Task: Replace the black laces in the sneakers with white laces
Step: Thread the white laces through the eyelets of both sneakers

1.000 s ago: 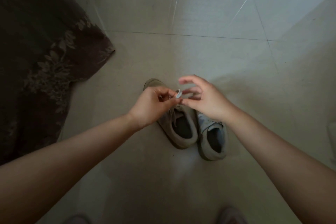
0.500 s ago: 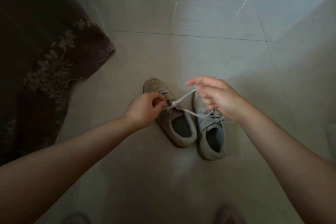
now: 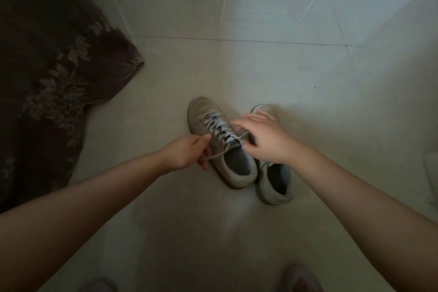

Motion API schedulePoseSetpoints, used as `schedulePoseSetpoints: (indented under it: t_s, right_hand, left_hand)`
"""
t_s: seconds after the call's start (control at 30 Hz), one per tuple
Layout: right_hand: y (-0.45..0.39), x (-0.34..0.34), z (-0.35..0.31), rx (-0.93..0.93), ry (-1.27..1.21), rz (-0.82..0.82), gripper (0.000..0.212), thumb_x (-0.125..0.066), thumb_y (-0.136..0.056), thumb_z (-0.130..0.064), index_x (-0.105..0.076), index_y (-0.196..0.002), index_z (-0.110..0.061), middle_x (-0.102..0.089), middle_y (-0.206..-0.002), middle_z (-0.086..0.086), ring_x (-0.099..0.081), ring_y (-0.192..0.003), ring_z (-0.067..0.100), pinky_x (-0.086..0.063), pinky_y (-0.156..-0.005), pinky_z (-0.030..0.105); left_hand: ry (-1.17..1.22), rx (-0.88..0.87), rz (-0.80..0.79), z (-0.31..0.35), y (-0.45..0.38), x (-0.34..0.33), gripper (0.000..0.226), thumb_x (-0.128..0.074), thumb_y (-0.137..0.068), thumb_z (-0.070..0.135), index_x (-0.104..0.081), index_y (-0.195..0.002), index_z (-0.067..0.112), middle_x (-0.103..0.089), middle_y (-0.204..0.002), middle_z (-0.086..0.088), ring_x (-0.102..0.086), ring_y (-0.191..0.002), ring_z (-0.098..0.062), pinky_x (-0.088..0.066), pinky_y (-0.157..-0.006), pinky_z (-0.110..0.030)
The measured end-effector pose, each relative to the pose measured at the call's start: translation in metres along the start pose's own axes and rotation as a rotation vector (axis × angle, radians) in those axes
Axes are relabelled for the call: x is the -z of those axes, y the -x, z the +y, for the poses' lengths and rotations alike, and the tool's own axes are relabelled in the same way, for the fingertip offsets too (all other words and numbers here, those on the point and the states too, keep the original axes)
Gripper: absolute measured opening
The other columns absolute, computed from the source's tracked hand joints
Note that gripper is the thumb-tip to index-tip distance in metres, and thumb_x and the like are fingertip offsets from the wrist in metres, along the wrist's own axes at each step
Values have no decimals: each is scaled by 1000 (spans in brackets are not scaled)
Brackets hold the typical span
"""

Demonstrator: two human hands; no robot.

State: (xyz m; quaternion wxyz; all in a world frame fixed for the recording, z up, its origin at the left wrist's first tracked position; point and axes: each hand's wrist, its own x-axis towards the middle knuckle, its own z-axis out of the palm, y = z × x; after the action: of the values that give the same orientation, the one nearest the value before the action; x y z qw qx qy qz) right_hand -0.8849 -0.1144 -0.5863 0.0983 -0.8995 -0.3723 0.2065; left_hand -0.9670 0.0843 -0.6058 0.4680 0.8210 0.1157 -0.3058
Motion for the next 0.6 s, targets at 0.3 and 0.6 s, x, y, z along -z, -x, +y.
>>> schedulePoseSetpoints:
  t_s: [0.3,0.6]
  right_hand:
    - [-1,8,4,-114,-641,-70,24,-63,-84,-12,-63,-100,-29,-57,-68,-9,-52,-63,4,-43,-68,26]
    - [-8,-23,5,-241,-73,262,10,-61,-84,-19,-69,-78,-16,-46,-77,-4,-53,-73,20,-42,-63,28]
  left_hand:
    - [244,102,-462,12,7,13,19,-49,-97,16,-67,-101,14,-31,-49,2,-24,-42,-8,-19,-41,-20]
    - [517,-41,-88,13,10,-4,31,-45,-97,31,-69,-107,14,-49,-61,7,-33,-44,-1,-21,-41,-16]
